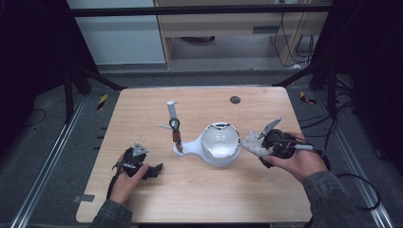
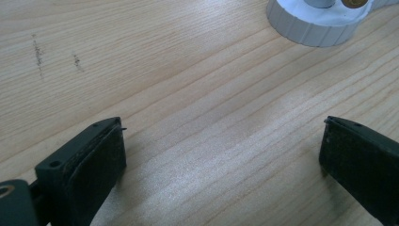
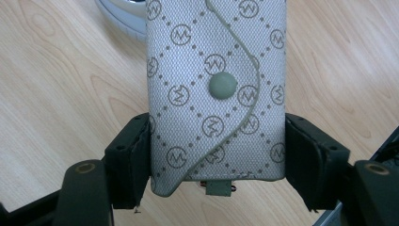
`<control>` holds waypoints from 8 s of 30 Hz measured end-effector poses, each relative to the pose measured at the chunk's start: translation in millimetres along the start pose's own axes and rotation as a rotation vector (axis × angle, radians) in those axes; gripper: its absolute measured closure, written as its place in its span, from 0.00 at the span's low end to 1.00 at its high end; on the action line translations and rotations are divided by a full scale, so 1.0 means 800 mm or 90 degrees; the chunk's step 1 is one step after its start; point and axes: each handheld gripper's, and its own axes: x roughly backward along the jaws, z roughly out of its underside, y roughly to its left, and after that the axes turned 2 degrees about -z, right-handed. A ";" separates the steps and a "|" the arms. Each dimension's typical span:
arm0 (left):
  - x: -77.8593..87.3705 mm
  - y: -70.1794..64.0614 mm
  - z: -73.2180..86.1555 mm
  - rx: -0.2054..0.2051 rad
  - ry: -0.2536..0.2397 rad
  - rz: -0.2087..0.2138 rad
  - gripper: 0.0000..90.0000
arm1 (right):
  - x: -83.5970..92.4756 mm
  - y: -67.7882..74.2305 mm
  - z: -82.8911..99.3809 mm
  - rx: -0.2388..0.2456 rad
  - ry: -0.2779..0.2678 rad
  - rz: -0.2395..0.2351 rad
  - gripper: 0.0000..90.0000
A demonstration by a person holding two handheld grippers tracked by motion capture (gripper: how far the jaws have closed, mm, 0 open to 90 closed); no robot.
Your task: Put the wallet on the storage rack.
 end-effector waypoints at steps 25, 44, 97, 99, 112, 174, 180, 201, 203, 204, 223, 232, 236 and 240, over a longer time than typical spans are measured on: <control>0.000 0.000 0.000 -0.001 0.000 0.000 0.00 | 0.009 0.028 -0.045 0.061 -0.003 0.002 0.34; 0.000 -0.001 0.000 0.001 -0.001 0.000 0.00 | -0.011 0.049 -0.075 0.105 0.028 -0.004 0.34; -0.001 -0.001 -0.001 -0.003 -0.001 0.004 0.00 | -0.059 0.046 -0.124 0.120 0.102 -0.013 0.34; -0.001 -0.002 -0.001 -0.003 -0.001 0.004 0.00 | -0.059 0.046 -0.126 0.121 0.103 -0.012 0.34; -0.001 -0.002 -0.001 -0.004 -0.002 0.005 0.00 | -0.064 0.043 -0.131 0.118 0.099 -0.013 0.34; -0.001 -0.003 -0.001 -0.006 -0.001 0.007 0.00 | -0.086 0.048 -0.151 0.122 0.112 0.005 0.33; -0.002 -0.003 -0.001 -0.006 -0.001 0.006 0.00 | -0.081 0.047 -0.155 0.095 0.085 0.003 0.21; -0.002 -0.003 -0.001 -0.005 -0.001 0.007 0.00 | -0.076 0.049 -0.154 0.097 0.074 -0.009 0.19; -0.002 -0.003 -0.001 -0.005 -0.001 0.007 0.00 | -0.076 0.049 -0.154 0.094 0.076 -0.008 0.18; -0.002 -0.003 -0.001 -0.005 -0.001 0.006 0.00 | -0.075 0.049 -0.154 0.094 0.077 -0.010 0.18; -0.002 -0.003 -0.001 -0.006 -0.001 0.007 0.00 | -0.068 0.049 -0.144 0.077 0.037 -0.020 0.11; -0.002 -0.003 -0.001 -0.004 -0.001 0.007 0.00 | -0.053 0.046 -0.125 0.057 -0.014 -0.023 0.07; -0.001 -0.003 -0.001 -0.006 0.000 0.007 0.00 | -0.048 0.039 -0.116 0.043 -0.039 -0.018 0.06; -0.001 -0.003 -0.001 -0.006 0.000 0.007 0.00 | -0.042 0.033 -0.103 0.030 -0.076 -0.006 0.06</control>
